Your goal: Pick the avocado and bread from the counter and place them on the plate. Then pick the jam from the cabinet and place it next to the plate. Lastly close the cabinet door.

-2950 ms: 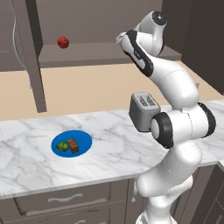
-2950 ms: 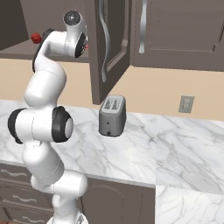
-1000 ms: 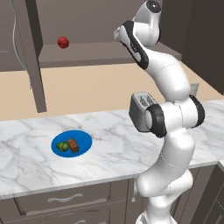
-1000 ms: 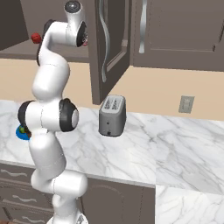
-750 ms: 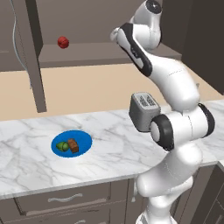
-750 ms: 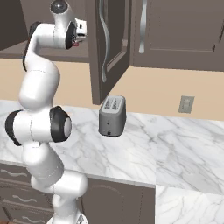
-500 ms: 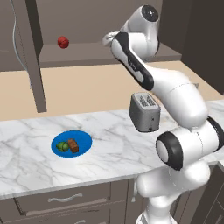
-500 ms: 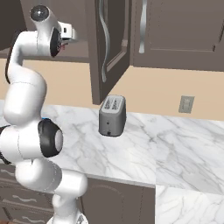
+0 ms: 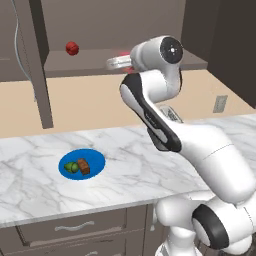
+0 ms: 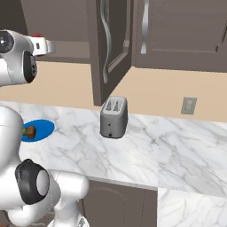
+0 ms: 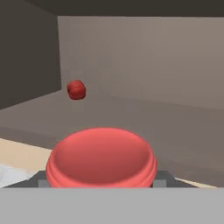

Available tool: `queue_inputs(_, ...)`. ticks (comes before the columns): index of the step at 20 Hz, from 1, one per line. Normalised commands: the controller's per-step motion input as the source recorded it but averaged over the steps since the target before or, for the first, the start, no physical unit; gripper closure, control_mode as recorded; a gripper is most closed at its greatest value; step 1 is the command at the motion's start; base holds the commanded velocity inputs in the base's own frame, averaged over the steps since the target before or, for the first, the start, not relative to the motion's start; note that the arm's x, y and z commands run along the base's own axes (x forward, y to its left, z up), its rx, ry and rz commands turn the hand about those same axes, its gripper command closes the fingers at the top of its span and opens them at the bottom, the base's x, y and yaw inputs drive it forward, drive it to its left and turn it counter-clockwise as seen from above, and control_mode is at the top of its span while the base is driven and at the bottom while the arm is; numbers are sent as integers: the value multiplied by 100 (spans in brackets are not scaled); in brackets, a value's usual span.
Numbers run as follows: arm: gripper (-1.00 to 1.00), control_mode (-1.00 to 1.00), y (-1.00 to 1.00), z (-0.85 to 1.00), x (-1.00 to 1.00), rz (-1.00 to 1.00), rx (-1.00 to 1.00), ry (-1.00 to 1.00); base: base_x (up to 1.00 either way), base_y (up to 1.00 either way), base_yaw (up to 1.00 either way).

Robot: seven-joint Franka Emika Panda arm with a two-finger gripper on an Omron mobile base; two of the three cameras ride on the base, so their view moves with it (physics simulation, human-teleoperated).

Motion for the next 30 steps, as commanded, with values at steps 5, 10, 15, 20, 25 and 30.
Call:
queue_inputs(5,100,-100,0,0,-100,2,7,-6,0,0,0)
queue_inputs(10,100,-100,0,0,-100,3,15,3,0,0,0)
queue_inputs(15,100,-100,0,0,-100,7,8,17,0,0,0)
queue_inputs(20,100,-100,0,-14,-67,15,1,20,0,0,0)
queue_inputs(25,100,-100,-8,-42,2,27,-1,25,0,0,0)
queue_inputs(30,100,-100,-13,-60,42,30,-4,25,0,0,0)
